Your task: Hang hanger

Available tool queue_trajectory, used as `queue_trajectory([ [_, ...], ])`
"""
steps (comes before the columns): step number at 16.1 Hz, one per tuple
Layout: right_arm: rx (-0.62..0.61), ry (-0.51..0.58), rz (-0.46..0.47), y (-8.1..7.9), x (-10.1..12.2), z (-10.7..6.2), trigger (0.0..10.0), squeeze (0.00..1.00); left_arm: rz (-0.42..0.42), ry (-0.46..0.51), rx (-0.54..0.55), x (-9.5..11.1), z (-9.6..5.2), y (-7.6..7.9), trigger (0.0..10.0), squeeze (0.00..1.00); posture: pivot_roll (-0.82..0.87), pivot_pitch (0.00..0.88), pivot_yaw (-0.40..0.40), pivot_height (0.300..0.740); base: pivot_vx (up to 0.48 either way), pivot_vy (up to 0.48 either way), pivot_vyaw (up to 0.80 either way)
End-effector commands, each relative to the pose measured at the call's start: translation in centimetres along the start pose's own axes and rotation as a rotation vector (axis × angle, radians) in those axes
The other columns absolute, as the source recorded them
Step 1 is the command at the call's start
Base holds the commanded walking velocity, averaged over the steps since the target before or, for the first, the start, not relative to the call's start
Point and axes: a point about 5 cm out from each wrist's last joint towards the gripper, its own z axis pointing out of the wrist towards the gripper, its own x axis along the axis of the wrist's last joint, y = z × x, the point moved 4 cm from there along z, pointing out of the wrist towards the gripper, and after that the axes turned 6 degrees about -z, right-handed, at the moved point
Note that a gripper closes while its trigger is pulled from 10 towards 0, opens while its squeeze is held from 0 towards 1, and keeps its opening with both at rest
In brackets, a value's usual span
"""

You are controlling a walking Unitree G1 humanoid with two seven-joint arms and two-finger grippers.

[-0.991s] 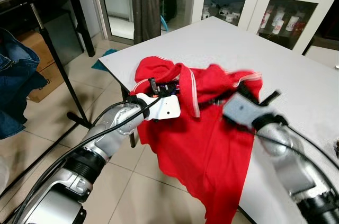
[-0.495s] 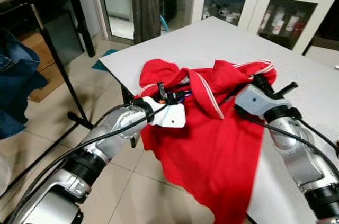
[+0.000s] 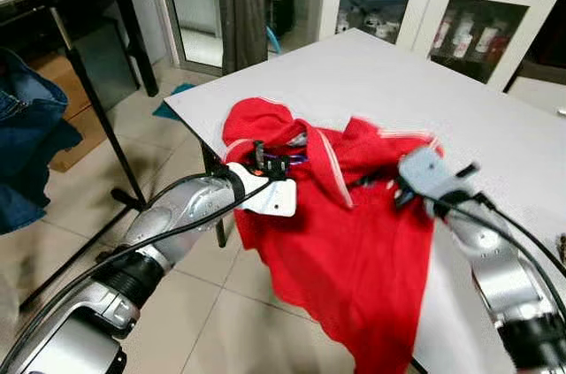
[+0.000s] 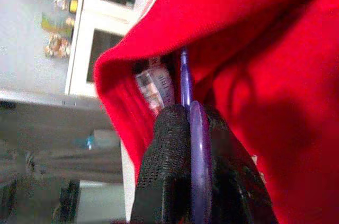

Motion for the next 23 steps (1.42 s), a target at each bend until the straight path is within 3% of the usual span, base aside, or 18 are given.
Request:
queue_trajectory([
  [1, 0.064, 0.061, 0.073, -0.8, 1.6, -0.3, 0.0, 0.00, -0.015, -0.059, 0.009, -1.1, 0.0, -0.3, 10.0, 0.00, 0.04, 0.025, 0.012, 0.740, 0.000, 0.000, 0.00],
  [2, 0.013, 0.079, 0.176, 0.0, 2.2, -0.1, 0.0, 0.00, -0.005, -0.078, -0.021, -1.5, 0.1, 0.2, 10.0, 0.00, 0.03, 0.025, 0.014, 0.740, 0.000, 0.000, 0.00],
  [3, -0.005, 0.076, 0.199, 0.5, 2.1, 0.0, 0.0, 0.00, 0.000, -0.083, -0.031, -1.6, 0.1, 0.3, 10.0, 0.00, 0.03, 0.025, 0.015, 0.740, 0.000, 0.000, 0.00],
  [6, -0.215, 0.037, 0.376, 5.2, 0.9, -0.1, 0.0, 0.00, 0.035, -0.091, -0.121, -2.0, -0.2, 2.0, 10.0, 0.00, 0.03, 0.026, 0.017, 0.740, 0.000, 0.000, 0.00],
  [7, -0.245, 0.022, 0.386, 5.8, 0.4, -0.3, 0.0, 0.00, 0.033, -0.091, -0.127, -2.0, -0.2, 2.1, 10.0, 0.00, 0.03, 0.026, 0.016, 0.740, 0.000, 0.000, 0.00],
  [8, -0.355, -0.038, 0.384, 7.5, -1.3, -0.8, 0.0, 0.00, 0.035, -0.070, -0.142, -1.6, -0.3, 2.4, 10.0, 0.00, 0.03, 0.024, 0.014, 0.740, 0.000, 0.000, 0.00],
  [10, -0.427, -0.072, 0.375, 8.4, -2.1, -0.9, 0.0, 0.00, 0.046, -0.001, -0.162, -0.6, -0.3, 2.7, 10.0, 0.00, 0.03, 0.024, 0.014, 0.740, 0.000, 0.000, 0.00],
  [13, -0.450, -0.109, 0.298, 8.6, -3.0, -0.6, 0.0, 0.00, 0.042, 0.049, -0.166, 0.3, -0.3, 2.8, 10.0, 0.00, 0.04, 0.023, 0.008, 0.740, 0.000, 0.000, 0.00],
  [14, -0.467, -0.158, 0.161, 8.7, -4.5, -0.7, 0.0, 0.00, 0.024, 0.070, -0.145, 0.6, -0.4, 2.3, 10.0, 0.00, 0.05, 0.024, 0.005, 0.740, 0.000, 0.000, 0.00],
  [17, -0.382, -0.144, 0.092, 7.4, -5.0, -0.4, 0.0, 0.00, -0.089, 0.099, -0.056, 0.7, -0.5, 0.6, 10.0, 0.00, 0.05, 0.026, 0.005, 0.740, 0.000, 0.000, 0.00],
  [18, -0.324, -0.142, 0.143, 6.2, -5.5, -0.2, 0.0, 0.00, -0.171, 0.120, 0.019, 0.9, -0.5, -0.8, 10.0, 0.00, 0.05, 0.028, 0.007, 0.740, 0.000, 0.000, 0.00],
  [21, -0.341, -0.159, 0.239, 5.5, -6.4, -0.3, 0.0, 0.00, -0.345, 0.187, 0.116, 1.6, -0.6, -3.3, 10.0, 0.00, 0.05, 0.029, 0.011, 0.740, 0.000, 0.000, 0.00],
  [23, -0.348, -0.184, 0.305, 5.1, -7.3, -0.3, 0.0, 0.00, -0.344, 0.239, 0.060, 2.1, -0.9, -2.7, 10.0, 0.00, 0.05, 0.027, 0.014, 0.740, 0.000, 0.000, 0.00],
])
